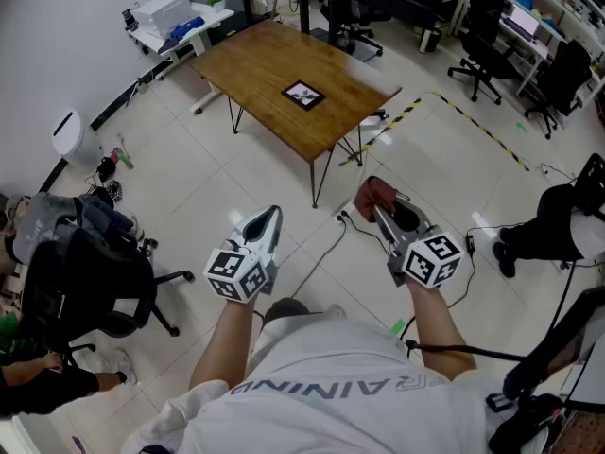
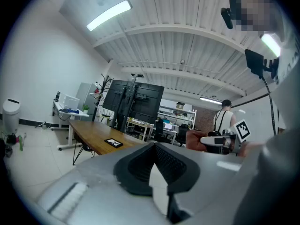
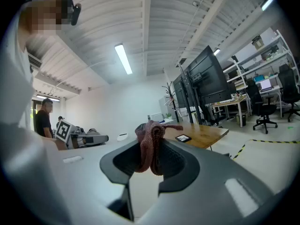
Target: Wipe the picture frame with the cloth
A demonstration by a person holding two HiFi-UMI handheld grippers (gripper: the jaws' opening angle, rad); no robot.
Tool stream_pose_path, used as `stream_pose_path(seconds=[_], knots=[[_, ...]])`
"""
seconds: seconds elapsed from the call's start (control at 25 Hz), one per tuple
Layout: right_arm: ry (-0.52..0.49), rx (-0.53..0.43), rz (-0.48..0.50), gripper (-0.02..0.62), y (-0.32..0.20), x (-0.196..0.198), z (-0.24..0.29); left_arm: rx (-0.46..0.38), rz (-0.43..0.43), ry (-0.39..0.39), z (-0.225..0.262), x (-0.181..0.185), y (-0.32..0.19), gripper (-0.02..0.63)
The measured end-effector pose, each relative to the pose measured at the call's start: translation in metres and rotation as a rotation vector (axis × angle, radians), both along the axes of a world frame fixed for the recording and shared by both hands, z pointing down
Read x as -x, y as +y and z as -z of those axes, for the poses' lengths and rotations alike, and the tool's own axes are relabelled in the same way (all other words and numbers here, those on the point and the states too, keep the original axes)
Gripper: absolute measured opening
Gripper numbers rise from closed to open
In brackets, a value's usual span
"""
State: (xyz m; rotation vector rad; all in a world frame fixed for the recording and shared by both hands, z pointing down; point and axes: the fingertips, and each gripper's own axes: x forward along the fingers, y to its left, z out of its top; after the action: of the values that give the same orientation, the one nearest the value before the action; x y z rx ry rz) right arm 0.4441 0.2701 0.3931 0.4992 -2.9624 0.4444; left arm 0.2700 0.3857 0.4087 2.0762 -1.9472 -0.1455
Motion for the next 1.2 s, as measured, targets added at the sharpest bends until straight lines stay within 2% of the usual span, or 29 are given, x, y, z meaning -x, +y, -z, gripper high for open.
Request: stream_pose_path(seconds=[0.28, 0.52, 0.76, 1.04, 1.2], knots=[[0.007, 0.012, 0.063, 0.11, -0.01, 0.027, -0.01, -0.001, 0.076, 0.0, -0.007, 0.027, 0.001, 0.005], [0.019, 0.004, 0.056, 0.11, -0.041, 0.067, -0.014, -0.003, 0.081, -0.012, -0.015, 0.077, -0.027, 0.005], [-0.007, -0.016, 0.001, 0.11, -0.099, 0.14, -0.009, -0.027, 0.058, -0.077, -0.003, 0.162, -0.08, 0.005], [-0.02, -0.018, -0.045, 0.11, -0.144, 0.251, -0.007, -0.013, 0.039, -0.086, 0.001, 0.285, -0.128, 0.005], [-0.012, -0.003, -0.088, 0.11, -0.16, 0.288, -0.007, 0.01, 0.029, -0.057, -0.008, 0.334, -0.139, 0.004]])
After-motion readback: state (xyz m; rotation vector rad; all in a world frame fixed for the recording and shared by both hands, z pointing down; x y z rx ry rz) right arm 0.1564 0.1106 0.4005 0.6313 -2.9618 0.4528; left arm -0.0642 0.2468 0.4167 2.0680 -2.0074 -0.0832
